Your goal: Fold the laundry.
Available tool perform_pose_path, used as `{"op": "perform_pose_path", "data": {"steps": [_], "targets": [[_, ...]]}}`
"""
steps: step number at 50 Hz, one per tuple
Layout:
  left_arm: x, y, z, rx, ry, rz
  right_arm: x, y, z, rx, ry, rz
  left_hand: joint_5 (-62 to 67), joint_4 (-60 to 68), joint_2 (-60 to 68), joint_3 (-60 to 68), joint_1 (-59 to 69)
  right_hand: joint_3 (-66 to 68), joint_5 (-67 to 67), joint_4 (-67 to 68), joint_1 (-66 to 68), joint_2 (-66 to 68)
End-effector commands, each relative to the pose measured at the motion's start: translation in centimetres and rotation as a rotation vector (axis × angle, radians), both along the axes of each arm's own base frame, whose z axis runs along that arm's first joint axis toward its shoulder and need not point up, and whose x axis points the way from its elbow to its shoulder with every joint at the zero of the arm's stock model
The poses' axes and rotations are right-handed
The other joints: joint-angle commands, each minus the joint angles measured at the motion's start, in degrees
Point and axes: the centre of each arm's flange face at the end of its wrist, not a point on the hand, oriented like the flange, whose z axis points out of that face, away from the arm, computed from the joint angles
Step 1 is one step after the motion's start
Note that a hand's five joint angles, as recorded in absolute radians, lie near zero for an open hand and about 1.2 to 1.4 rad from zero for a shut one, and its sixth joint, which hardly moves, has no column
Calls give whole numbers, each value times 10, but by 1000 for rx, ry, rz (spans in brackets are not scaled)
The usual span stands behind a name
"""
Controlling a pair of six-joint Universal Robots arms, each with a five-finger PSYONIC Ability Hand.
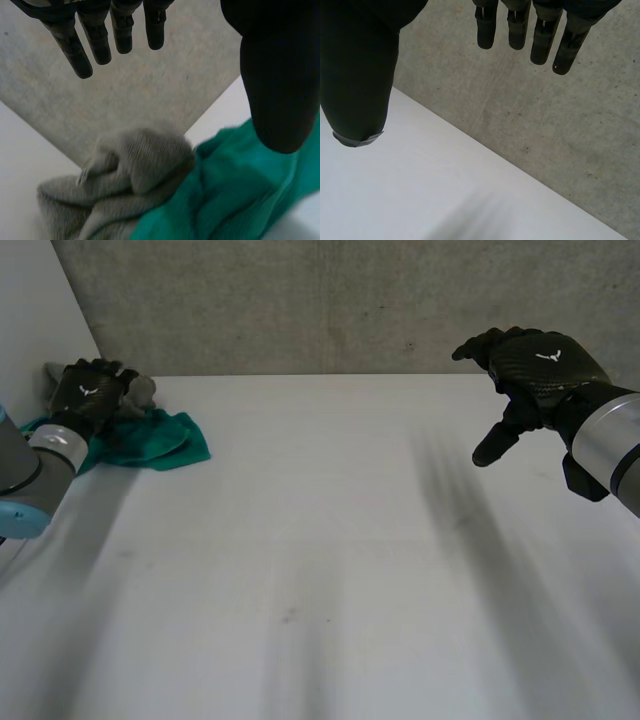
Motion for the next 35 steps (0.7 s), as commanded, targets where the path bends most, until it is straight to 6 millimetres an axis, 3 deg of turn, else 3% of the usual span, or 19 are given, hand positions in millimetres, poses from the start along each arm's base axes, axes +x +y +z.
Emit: {"op": "perform_pose_path", "data": {"steps": [1, 7, 13, 18, 21, 22, 25, 26, 30, 33, 35], "targets": [[37, -35, -22, -53, -20, 33, 1, -3, -8, 20, 12, 1, -4, 7, 5, 3, 4, -22, -31, -35, -12, -25], [42, -49, -37, -66, -27, -2, 1, -5, -12, 28, 16, 2, 132, 143, 141, 138, 140, -22, -31, -35, -12, -25], [56, -60, -37, -104, -30, 38, 2, -6, -17, 42, 22, 0, 673, 684, 682, 679, 680, -22, -31, -35, -12, -25], [53, -61, -28, -173, -33, 57, 2, -6, -20, 41, 46, 3, 674, 685, 683, 680, 681, -22, -31, -35, -12, -25], [46, -54, -11, -219, -35, 46, 2, -5, -19, 34, 58, 6, 674, 685, 683, 680, 681, -22, -31, -35, -12, -25], [40, -46, 8, -257, -38, 34, 2, -5, -19, 34, 58, 6, 674, 685, 683, 680, 681, -22, -31, -35, -12, -25], [24, -31, 35, -309, -29, 5, 1, -5, -18, 31, 57, 5, 674, 685, 683, 680, 681, -22, -31, -35, -12, -25], [10, -18, 54, -341, -17, -26, 2, -5, -18, 31, 57, 6, 674, 685, 683, 680, 681, -22, -31, -35, -12, -25], [-23, 16, 97, -389, 46, -120, 2, -4, -17, 28, 56, 9, 674, 685, 683, 680, 681, -22, -31, -35, -12, -25], [-24, 23, 113, -399, 95, -149, 4, -2, -16, 26, 56, 14, 674, 685, 683, 680, 681, -22, -31, -35, -12, -25], [-24, 18, 112, -381, 129, -168, 5, 0, -15, 23, 55, 18, 674, 685, 683, 680, 681, -22, -31, -35, -12, -25]]}}
